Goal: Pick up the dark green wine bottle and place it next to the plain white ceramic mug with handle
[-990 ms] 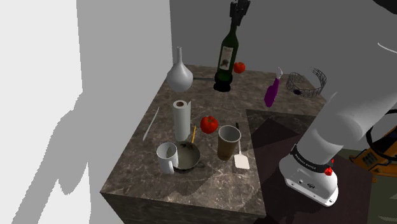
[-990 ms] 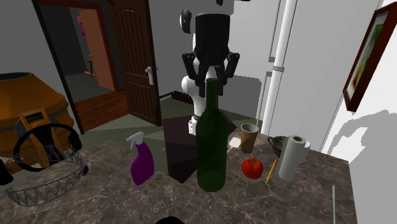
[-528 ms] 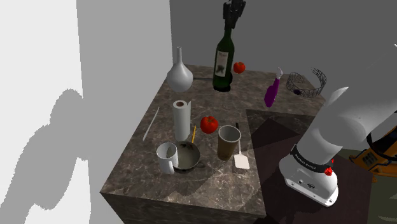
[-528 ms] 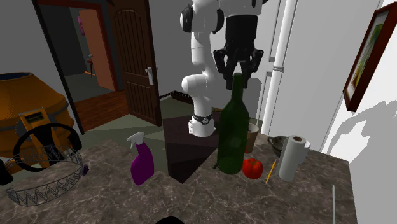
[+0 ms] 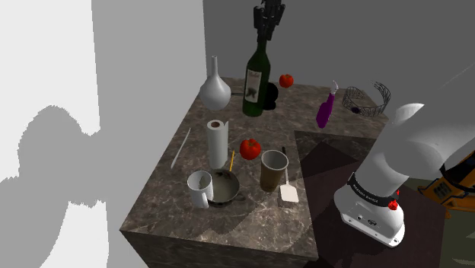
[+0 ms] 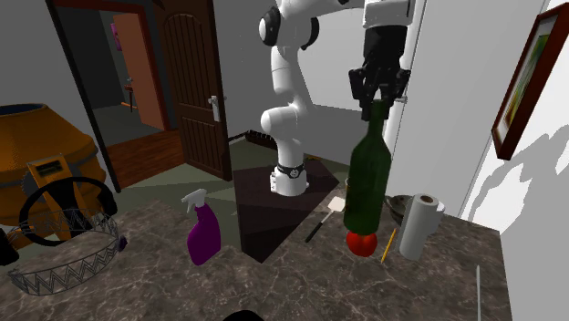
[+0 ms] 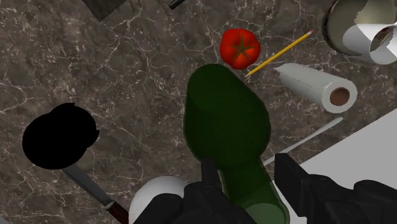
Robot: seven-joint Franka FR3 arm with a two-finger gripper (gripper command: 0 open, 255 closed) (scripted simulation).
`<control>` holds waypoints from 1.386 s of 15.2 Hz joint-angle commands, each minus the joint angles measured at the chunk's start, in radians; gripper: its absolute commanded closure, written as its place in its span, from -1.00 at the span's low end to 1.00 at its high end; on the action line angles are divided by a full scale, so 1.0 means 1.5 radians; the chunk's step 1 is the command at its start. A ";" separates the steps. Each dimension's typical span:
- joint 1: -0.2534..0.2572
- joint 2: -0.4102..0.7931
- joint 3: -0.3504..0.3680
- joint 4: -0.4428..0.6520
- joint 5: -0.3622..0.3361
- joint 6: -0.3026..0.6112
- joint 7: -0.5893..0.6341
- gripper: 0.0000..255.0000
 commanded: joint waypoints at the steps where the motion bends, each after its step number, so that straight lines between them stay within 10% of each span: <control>1: 0.010 -0.014 0.020 -0.013 0.003 -0.002 0.031 1.00; 21: 0.118 0.046 0.254 0.064 0.029 -0.032 0.366 1.00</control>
